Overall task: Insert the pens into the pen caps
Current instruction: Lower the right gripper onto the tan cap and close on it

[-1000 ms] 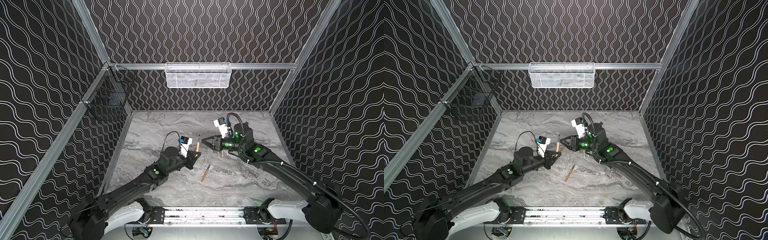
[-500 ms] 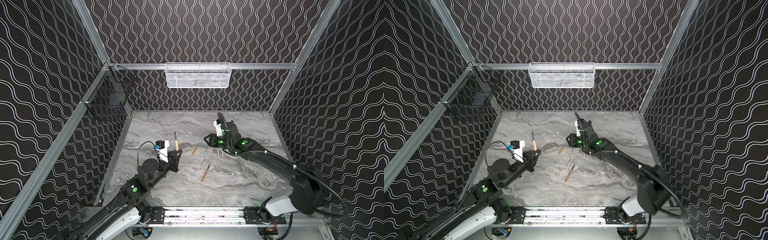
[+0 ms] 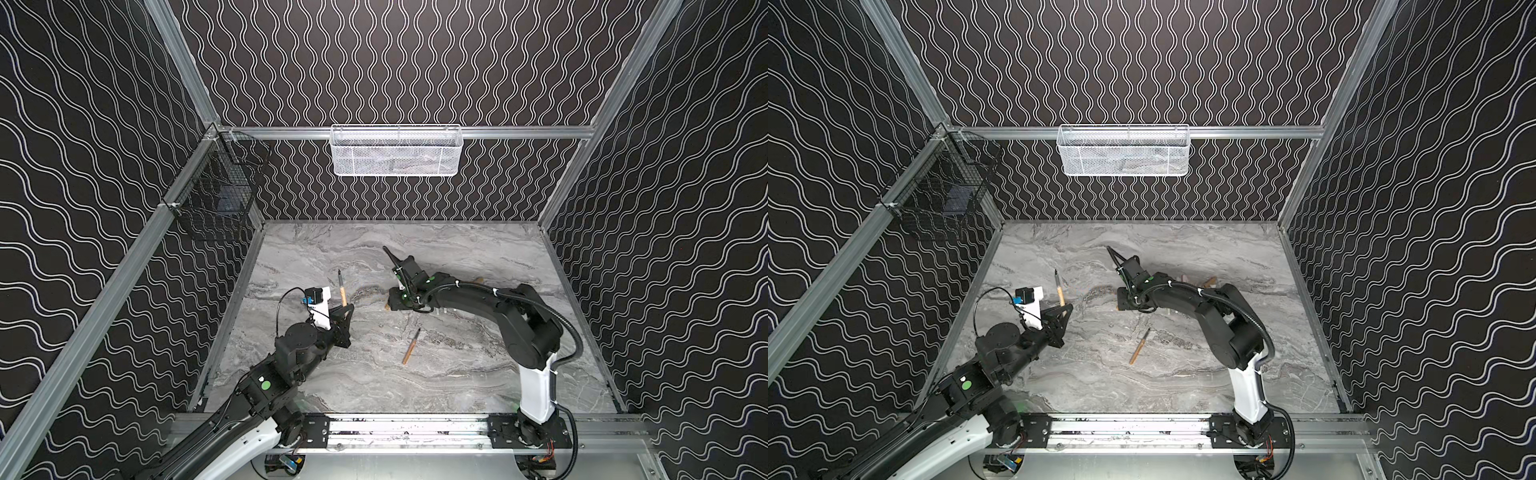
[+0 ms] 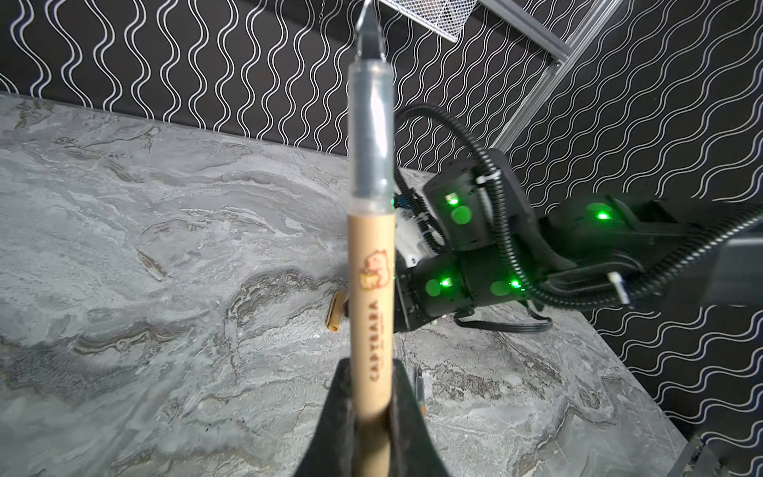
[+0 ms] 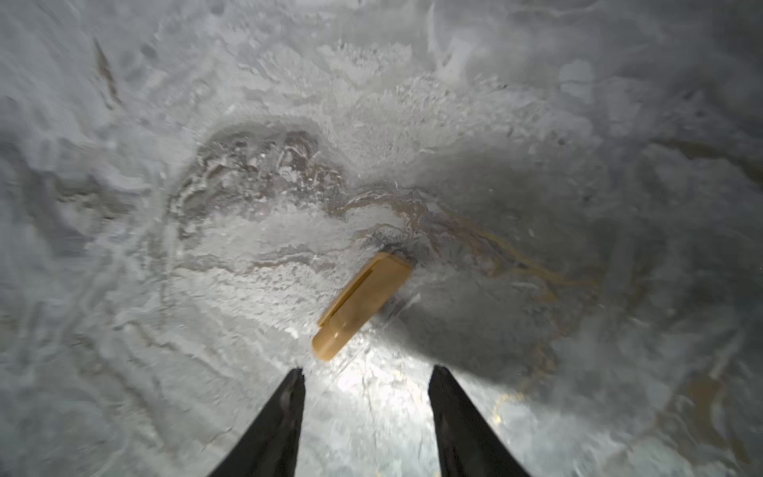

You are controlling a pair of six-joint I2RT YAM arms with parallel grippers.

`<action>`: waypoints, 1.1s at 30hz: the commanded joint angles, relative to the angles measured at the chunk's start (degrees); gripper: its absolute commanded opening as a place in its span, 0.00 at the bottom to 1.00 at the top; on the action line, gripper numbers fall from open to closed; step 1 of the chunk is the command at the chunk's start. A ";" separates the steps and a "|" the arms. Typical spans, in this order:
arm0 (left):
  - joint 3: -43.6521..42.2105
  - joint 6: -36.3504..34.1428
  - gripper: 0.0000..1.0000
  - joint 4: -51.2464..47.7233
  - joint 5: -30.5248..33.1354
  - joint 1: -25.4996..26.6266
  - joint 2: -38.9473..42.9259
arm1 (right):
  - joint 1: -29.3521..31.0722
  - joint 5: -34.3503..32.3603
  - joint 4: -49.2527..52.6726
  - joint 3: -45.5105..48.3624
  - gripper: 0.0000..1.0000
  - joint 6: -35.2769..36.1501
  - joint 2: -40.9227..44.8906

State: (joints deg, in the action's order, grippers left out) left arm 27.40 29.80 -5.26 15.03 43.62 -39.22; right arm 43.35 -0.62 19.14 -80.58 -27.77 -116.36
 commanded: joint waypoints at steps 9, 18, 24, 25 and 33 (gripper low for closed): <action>0.05 -0.59 0.00 3.85 -3.50 -0.02 -1.81 | 0.31 -3.18 3.91 -5.25 0.53 1.81 -5.10; 0.27 -0.93 0.00 4.03 -4.01 -0.02 -2.58 | 0.67 -4.56 4.48 -3.69 0.46 2.66 -3.84; 0.62 -1.02 0.00 4.24 -4.66 -0.02 -3.21 | 0.63 -4.54 5.82 -4.22 0.43 4.19 -2.70; 0.63 -1.01 0.00 4.29 -4.66 -0.02 -3.21 | 0.72 -4.80 6.03 -4.41 0.43 4.45 -2.65; 1.13 -1.21 0.00 3.85 -5.34 -0.02 -3.42 | 0.59 -5.55 8.52 -6.34 0.39 7.20 -3.16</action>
State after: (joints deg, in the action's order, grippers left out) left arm 27.83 29.63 -2.76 10.24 43.62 -42.41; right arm 43.92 -5.30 25.69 -86.00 -21.89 -119.57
